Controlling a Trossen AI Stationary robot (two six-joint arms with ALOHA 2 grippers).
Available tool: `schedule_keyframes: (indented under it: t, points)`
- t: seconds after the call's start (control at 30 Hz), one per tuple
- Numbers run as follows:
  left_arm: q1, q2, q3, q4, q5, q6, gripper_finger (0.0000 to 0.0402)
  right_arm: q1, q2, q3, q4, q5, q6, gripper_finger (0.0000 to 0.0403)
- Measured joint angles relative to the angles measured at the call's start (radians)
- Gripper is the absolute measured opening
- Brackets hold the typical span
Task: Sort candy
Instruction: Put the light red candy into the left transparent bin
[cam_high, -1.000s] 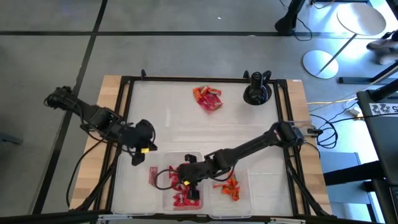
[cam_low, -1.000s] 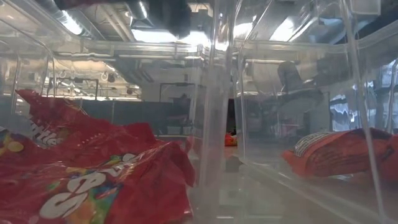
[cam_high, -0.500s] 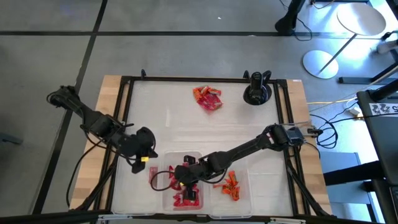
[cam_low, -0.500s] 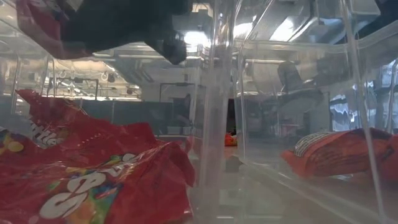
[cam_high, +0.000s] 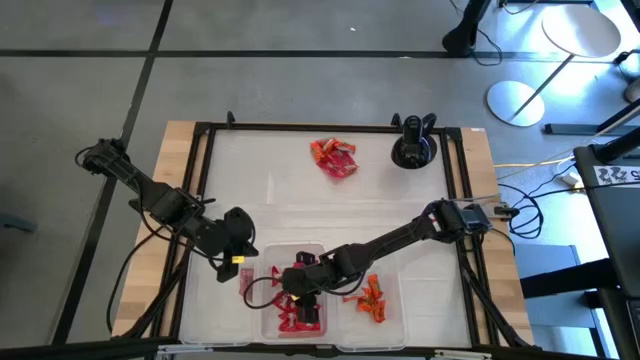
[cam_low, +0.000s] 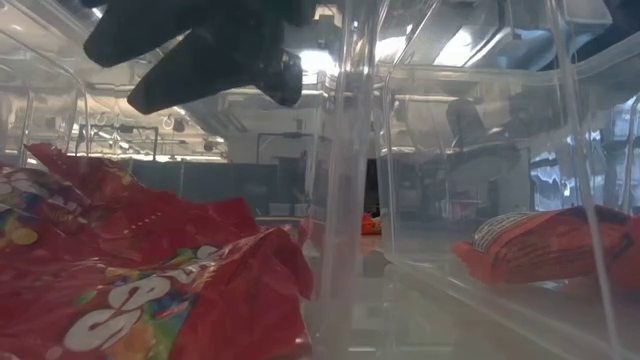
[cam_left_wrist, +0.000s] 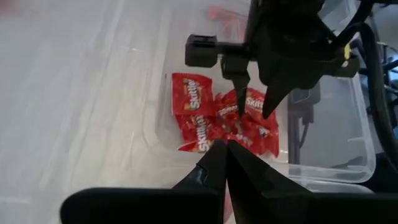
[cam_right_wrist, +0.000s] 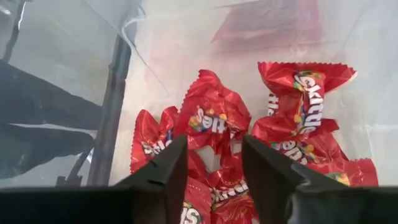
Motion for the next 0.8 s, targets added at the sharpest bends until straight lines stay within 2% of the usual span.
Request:
schedule_keyframes:
  t: [0.17,0.47,0.67,0.8]
  points:
    - [0.0,-0.001,0.0,0.0,0.0,0.018,0.0003,0.0,-0.016,0.0,-0.003,0.027,-0.016,0.0164]
    - [0.019,-0.011,0.0,0.048,0.0,0.085,0.0004,-0.011,-0.179,0.0,-0.067,0.096,-0.03,0.012]
    - [0.078,-0.042,0.021,0.048,0.001,0.251,0.0004,-0.076,-0.293,0.0,-0.179,0.171,-0.013,0.0105]
    - [0.115,-0.084,0.031,0.048,0.0,0.383,0.0004,-0.163,-0.342,0.0,-0.278,0.178,0.052,0.0104]
